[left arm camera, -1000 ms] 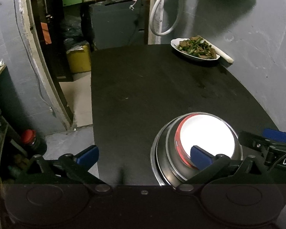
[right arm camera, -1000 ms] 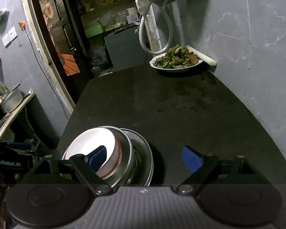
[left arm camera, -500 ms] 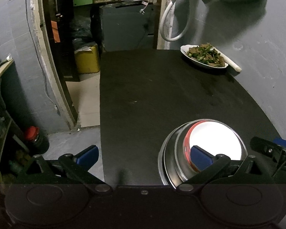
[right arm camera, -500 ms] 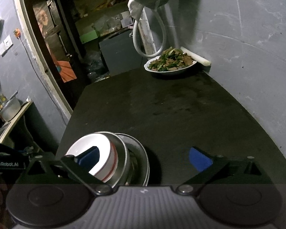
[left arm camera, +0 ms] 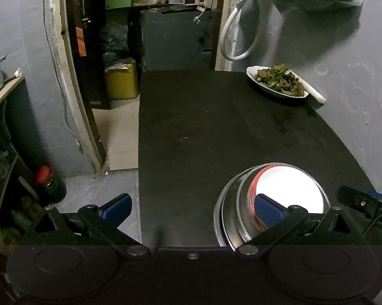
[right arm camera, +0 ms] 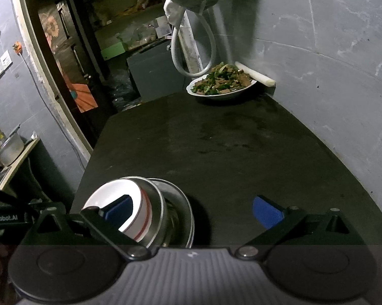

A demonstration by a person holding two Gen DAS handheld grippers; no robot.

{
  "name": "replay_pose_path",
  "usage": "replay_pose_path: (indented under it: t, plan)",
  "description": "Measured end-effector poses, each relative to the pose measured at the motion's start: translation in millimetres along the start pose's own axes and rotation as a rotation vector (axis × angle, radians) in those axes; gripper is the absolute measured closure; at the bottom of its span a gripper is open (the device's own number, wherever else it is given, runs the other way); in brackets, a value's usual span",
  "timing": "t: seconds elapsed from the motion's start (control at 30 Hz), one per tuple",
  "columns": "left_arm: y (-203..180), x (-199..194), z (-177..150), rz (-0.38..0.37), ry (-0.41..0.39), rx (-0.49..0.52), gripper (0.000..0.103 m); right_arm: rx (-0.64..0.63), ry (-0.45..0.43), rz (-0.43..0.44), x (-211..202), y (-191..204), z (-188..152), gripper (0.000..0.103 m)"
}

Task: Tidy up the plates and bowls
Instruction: 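Open both tools and release the bowl stack on the plates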

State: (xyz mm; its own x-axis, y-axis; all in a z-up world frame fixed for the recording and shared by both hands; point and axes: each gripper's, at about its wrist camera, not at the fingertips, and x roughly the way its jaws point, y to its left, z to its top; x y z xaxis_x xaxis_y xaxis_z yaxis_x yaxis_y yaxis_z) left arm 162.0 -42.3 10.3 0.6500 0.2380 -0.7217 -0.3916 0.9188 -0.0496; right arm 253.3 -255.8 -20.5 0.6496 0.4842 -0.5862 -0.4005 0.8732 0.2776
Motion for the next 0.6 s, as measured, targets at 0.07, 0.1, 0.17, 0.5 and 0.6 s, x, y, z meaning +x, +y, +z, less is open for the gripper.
replay_pose_path:
  t: [0.07,0.1,0.17,0.5,0.6]
  plan:
    - [0.7,-1.2,-0.1,0.001,-0.001,-0.008,0.001,0.001,-0.003,0.000,-0.7,0.2,0.1,0.000]
    - [0.8,-2.1,-0.3,-0.004,-0.003,-0.010,0.001,-0.002,-0.005,0.000,-1.4,-0.3,-0.1,0.000]
    - [1.0,-3.9,0.0,-0.009,-0.011,-0.005,0.001,-0.003,-0.010,-0.007,-3.6,0.0,-0.2,0.000]
    - [6.7,-12.6,-1.6,-0.068,-0.038,0.019,0.001,0.007,-0.050,-0.032,-18.5,4.4,-1.4,0.000]
    - [10.3,-16.0,-2.4,-0.084,-0.040,0.023,0.001,0.011,-0.062,-0.049,-24.1,7.9,-2.7,0.000]
